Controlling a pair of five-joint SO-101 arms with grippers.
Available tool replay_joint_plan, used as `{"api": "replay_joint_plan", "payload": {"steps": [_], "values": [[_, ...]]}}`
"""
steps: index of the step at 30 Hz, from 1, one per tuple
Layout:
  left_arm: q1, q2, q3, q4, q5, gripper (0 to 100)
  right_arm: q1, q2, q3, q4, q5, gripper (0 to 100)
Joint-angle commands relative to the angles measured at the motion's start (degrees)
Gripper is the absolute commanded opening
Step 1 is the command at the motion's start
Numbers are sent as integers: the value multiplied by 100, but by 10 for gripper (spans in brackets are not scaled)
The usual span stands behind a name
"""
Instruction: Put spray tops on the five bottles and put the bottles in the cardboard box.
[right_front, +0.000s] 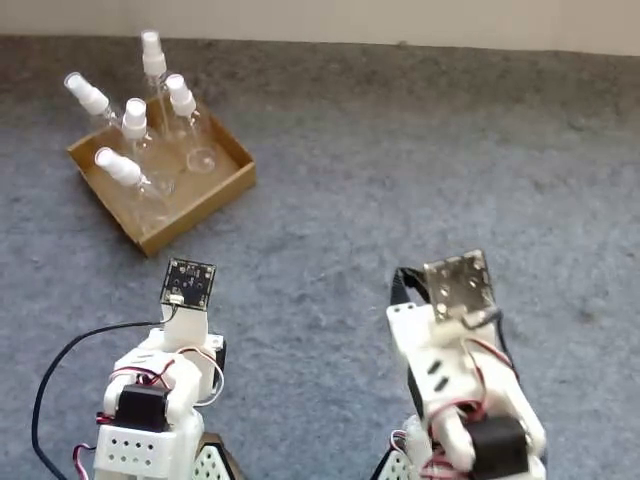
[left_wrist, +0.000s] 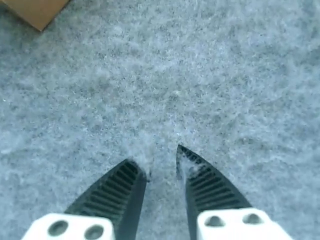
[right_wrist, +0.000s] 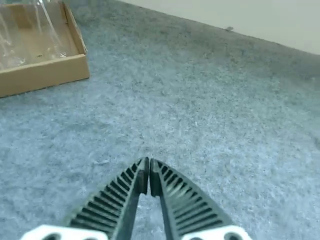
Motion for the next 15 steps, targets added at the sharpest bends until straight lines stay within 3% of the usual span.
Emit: {"api": "replay_joint_plan", "payload": {"steps": [1,4,10,15], "values": [[-13,-75,127,26,53,36,75,-13,-1051,637,18,5],[-13,-75,127,26,53,35,251,-13,-1446,971,18,5],[-13,-75,127,26,53,35,1446,-22,-2009,1376,18,5],[-13,-75,127,26,53,35,1903,-866,-2053,1411,18,5]]}}
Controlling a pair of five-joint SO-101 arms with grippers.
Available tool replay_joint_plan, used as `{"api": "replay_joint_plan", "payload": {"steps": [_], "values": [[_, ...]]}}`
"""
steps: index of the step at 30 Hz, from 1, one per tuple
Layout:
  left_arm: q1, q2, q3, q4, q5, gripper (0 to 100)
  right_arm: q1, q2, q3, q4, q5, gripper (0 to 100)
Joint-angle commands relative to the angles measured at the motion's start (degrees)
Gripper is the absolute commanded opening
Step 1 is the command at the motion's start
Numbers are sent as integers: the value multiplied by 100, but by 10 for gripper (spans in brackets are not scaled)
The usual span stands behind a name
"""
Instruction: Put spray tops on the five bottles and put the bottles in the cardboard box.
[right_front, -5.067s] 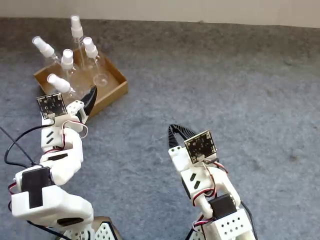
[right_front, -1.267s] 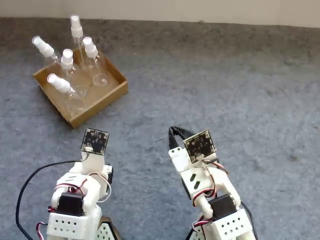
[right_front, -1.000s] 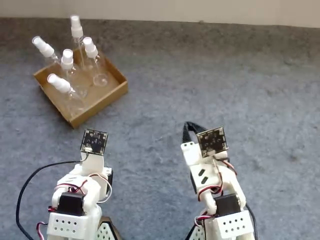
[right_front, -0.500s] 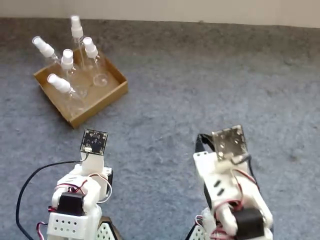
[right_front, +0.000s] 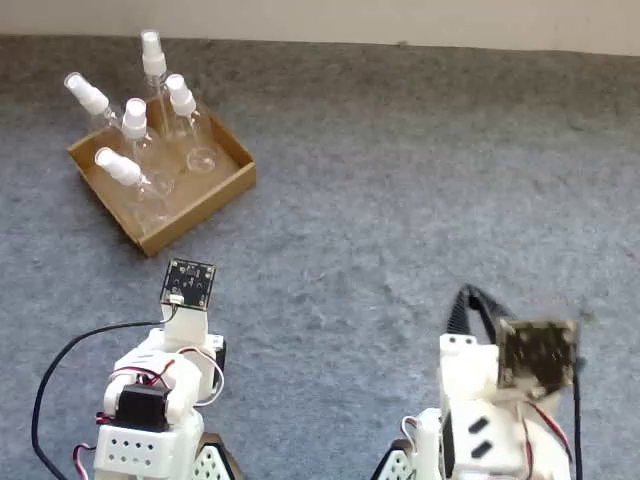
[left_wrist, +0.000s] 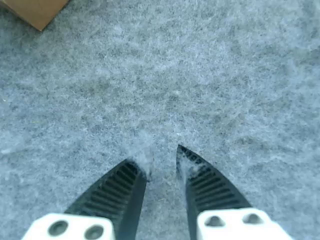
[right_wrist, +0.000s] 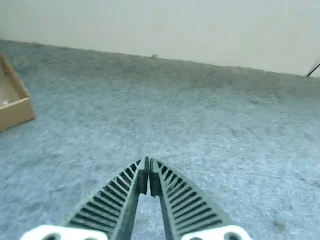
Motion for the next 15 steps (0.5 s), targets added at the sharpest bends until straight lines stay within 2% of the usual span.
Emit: {"api": "replay_joint_plan", "payload": {"steps": [1,8,15], "values": [[-13,-75,127,26,44,35,198,-435,-321,110,9,5],[-13,-75,127,26,44,35,198,-338,-163,-338,18,5],[-13,-75,127,26,44,35,198,-330,1244,-1525,53,5]]}}
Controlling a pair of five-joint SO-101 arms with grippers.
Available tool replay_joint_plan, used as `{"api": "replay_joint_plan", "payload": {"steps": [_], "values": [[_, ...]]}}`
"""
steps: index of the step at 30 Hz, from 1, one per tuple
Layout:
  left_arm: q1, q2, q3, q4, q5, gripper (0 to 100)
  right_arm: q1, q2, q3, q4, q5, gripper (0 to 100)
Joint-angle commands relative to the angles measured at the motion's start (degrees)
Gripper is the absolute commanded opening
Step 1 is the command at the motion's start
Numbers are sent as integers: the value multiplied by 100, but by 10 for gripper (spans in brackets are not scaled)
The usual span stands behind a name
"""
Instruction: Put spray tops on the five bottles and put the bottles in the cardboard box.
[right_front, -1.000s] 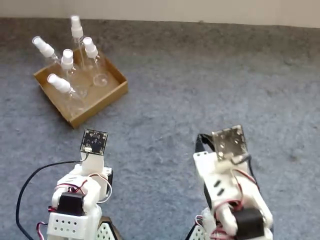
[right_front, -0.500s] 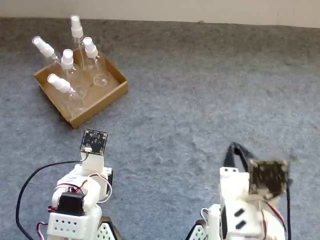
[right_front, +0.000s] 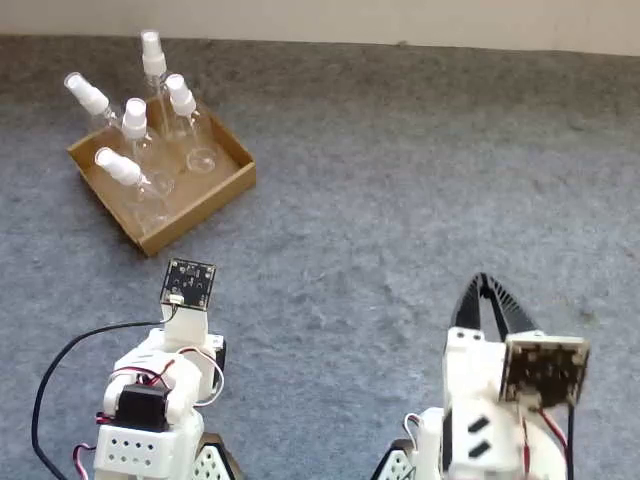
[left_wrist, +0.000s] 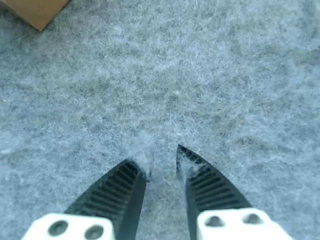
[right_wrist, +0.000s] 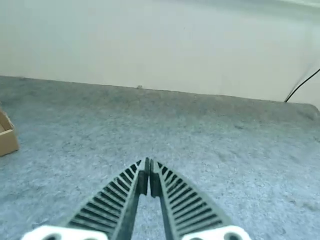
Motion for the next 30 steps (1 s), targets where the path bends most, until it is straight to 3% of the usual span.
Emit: {"api": "replay_joint_plan", "payload": {"steps": [1,7,16,30], "values": [[-13,-75,127,26,44,35,57,-31,743,-629,53,5],[-4,-75,127,26,44,35,31,-31,1789,-1138,53,5],[4,-75,127,26,44,35,-892,-31,2651,-1235,53,5],[4,-75,127,26,44,35,-901,-31,4119,-1244,53,5]]}}
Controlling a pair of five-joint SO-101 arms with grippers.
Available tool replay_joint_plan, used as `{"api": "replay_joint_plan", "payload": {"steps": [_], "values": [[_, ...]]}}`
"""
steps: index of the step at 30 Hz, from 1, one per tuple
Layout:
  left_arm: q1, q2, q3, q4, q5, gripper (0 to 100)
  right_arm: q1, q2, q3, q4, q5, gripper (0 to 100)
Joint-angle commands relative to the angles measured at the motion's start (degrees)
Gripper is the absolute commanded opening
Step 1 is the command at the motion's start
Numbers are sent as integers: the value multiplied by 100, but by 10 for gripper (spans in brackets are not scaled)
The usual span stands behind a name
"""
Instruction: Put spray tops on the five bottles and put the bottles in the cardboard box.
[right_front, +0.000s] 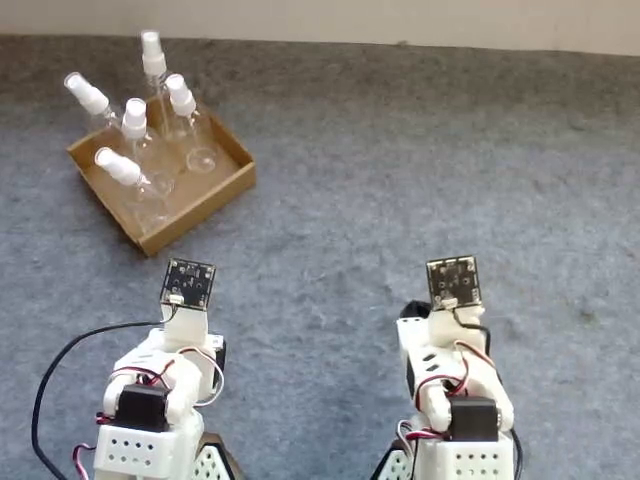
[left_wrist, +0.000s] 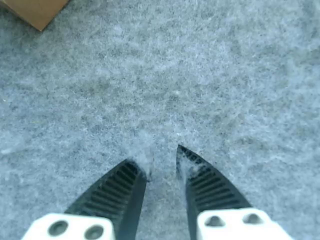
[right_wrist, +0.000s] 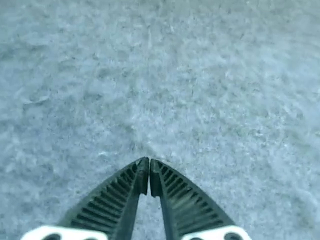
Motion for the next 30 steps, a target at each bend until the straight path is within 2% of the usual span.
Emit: {"api": "replay_joint_plan", "payload": {"steps": [1,10,21,26,30], "values": [[4,-75,127,26,44,35,-48,-31,145,-180,62,5],[-4,-75,127,26,44,35,-48,-31,1086,-171,62,5],[-13,-75,127,26,44,35,-40,-13,1130,-110,35,5],[-13,-75,127,26,44,35,-48,-13,1130,936,18,5],[-13,-75,127,26,44,35,-31,-13,1138,927,26,5]]}}
